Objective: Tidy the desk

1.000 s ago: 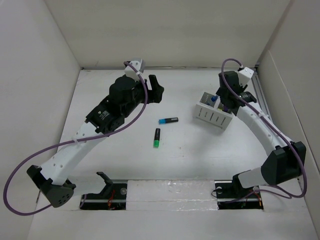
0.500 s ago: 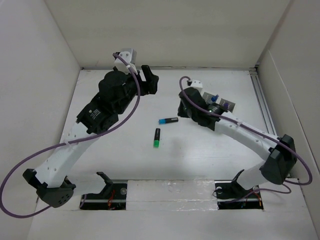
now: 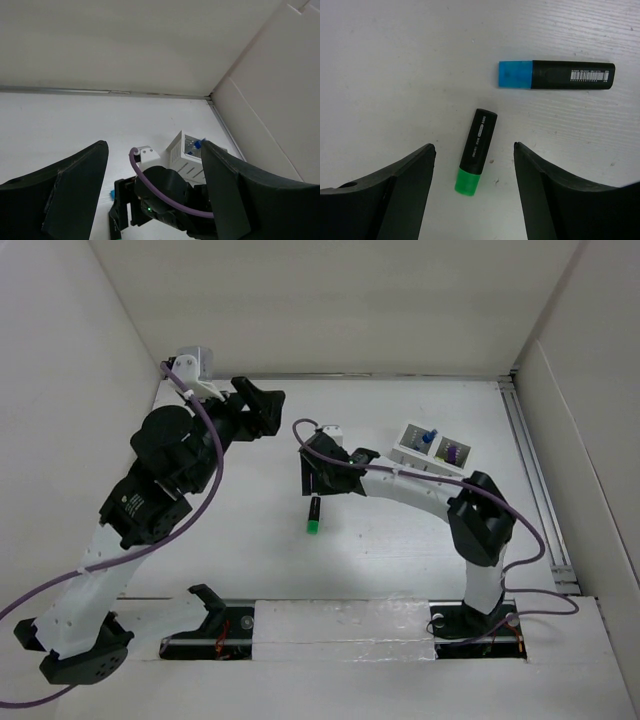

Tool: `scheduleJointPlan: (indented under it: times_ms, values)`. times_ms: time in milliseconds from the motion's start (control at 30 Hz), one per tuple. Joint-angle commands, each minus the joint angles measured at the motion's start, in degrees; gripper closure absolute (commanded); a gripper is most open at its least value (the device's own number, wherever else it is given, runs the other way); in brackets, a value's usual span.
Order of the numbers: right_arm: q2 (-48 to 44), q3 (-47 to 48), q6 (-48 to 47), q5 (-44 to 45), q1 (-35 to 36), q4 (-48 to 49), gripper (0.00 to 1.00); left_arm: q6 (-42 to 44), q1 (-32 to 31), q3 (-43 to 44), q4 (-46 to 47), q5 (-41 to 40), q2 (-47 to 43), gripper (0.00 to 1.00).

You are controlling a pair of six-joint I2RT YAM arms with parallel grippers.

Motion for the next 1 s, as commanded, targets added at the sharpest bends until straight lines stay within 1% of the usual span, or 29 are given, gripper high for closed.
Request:
scheduleJointPlan:
  times_ms: [0, 67, 133, 233, 267, 367, 533, 667, 967]
  values:
    - [2.3, 4.1, 2.3, 0.6, 0.5, -3.3, 0.31, -1.0, -0.1, -1.7, 0.1, -1.2, -2.0, 0.29]
    - [3.6, 3.7, 3.0, 0.6, 1.1, -4.4, 0.32, -0.9, -0.1, -2.1, -0.2, -1.0, -2.4, 0.29]
    - [3.8, 2.4, 4.1, 0.3, 1.6, -3.4, 0.34, -0.6, -0.1, -2.5, -0.2, -0.9, -2.8, 0.29]
    - [4.9, 1.2, 4.9, -2.2, 2.2, -3.0, 0.36, -0.3, -0.1, -3.4, 0.0, -0.7, -3.2, 0.29]
    - [7.2, 2.6, 4.9, -2.2, 2.8, -3.8, 0.37, -0.1, -0.1, -4.0, 0.8, -0.2, -3.2, 0.28]
    - [9.5, 3.8, 4.9, -1.9, 3.3, -5.1, 0.37, 0.5, -0.1, -4.1, 1.0, 0.2, -2.8, 0.28]
    - [12.2, 6.0, 5.9, -1.4, 3.8, -6.1, 0.38, 1.5, -0.1, -4.4, 1.4, 1.0, -2.4, 0.28]
    - [14.0, 7.2, 6.5, 0.1, 3.8, -6.6, 0.41, 1.9, -0.1, -4.9, 1.8, 1.3, -3.1, 0.28]
    - [18.2, 10.2, 6.6, 2.2, 3.8, -8.4, 0.42, 2.4, -0.1, -4.3, 2.3, 2.0, -3.1, 0.27]
